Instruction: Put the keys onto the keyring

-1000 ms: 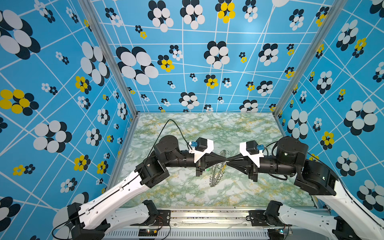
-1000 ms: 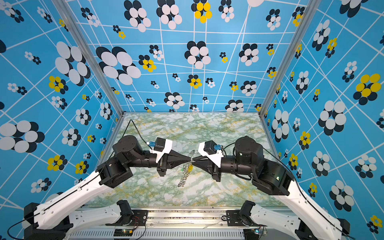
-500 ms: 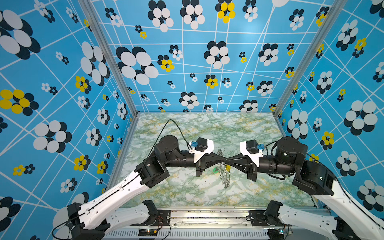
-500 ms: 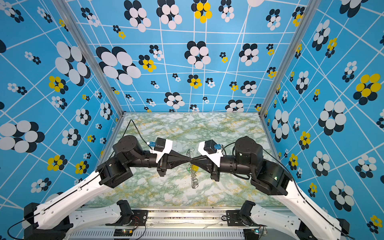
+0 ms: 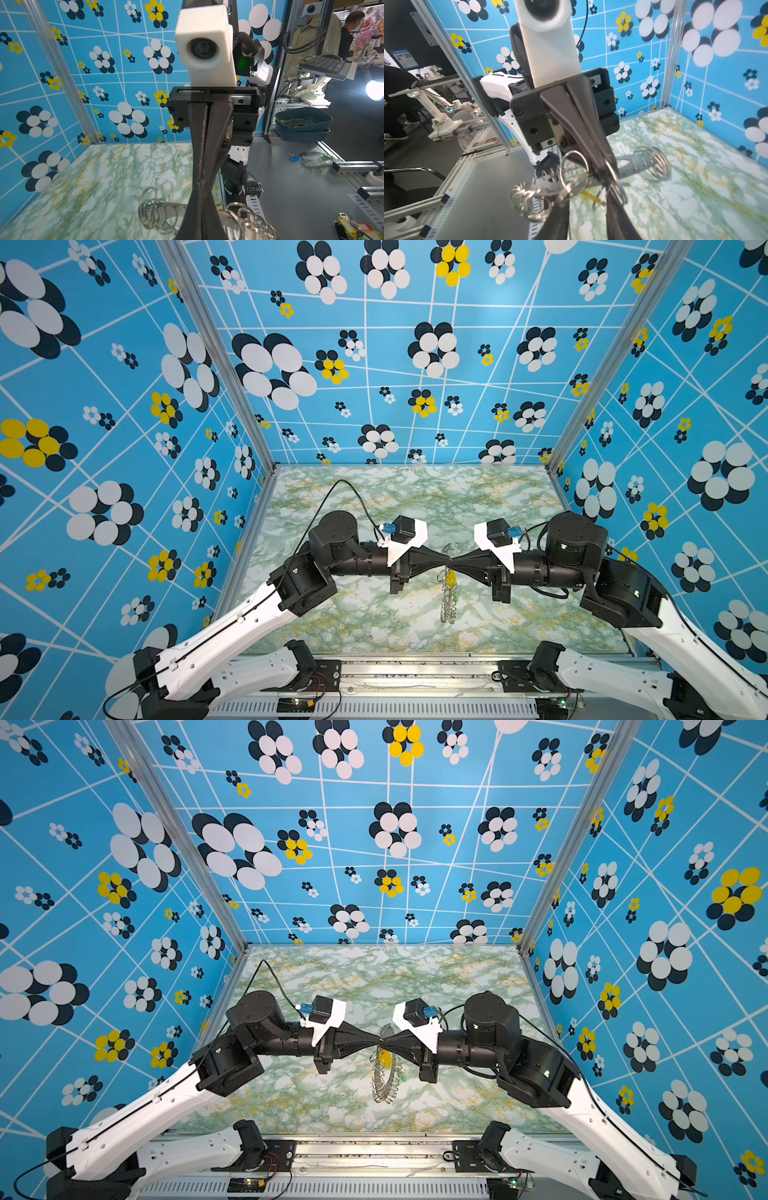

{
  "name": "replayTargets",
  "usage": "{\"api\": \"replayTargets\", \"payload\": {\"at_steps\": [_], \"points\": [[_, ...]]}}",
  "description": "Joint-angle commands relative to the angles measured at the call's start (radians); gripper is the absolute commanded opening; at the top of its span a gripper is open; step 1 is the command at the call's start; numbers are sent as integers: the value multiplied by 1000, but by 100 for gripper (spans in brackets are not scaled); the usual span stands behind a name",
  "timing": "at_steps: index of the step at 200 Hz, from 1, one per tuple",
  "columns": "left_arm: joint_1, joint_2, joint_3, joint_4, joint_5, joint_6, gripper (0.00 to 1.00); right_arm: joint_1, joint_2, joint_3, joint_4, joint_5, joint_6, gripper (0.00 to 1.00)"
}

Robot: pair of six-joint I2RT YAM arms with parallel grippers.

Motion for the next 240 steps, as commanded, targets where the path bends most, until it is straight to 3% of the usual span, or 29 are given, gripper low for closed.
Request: {"api": "replayTargets", "payload": {"at_steps": [1, 19, 40, 87, 158, 181, 240], "points": [[4, -21, 46, -88, -47, 19, 15, -4, 17, 71, -107, 23, -47, 0], [3, -18, 75, -164, -69, 32, 31, -4, 32, 109, -170, 31, -68, 0], [4, 6, 120, -270, -87, 48, 40, -6, 55, 139, -220, 30, -84, 0], [-5, 67, 219, -419, -98, 76, 49, -5, 95, 180, -275, 29, -106, 0], [-30, 109, 256, -440, -101, 92, 44, -5, 104, 172, -261, 35, -106, 0], [-32, 117, 256, -440, -98, 91, 33, -6, 104, 165, -254, 31, -103, 0], [-38, 128, 257, -436, -92, 88, 18, -5, 107, 156, -240, 28, -101, 0]]}}
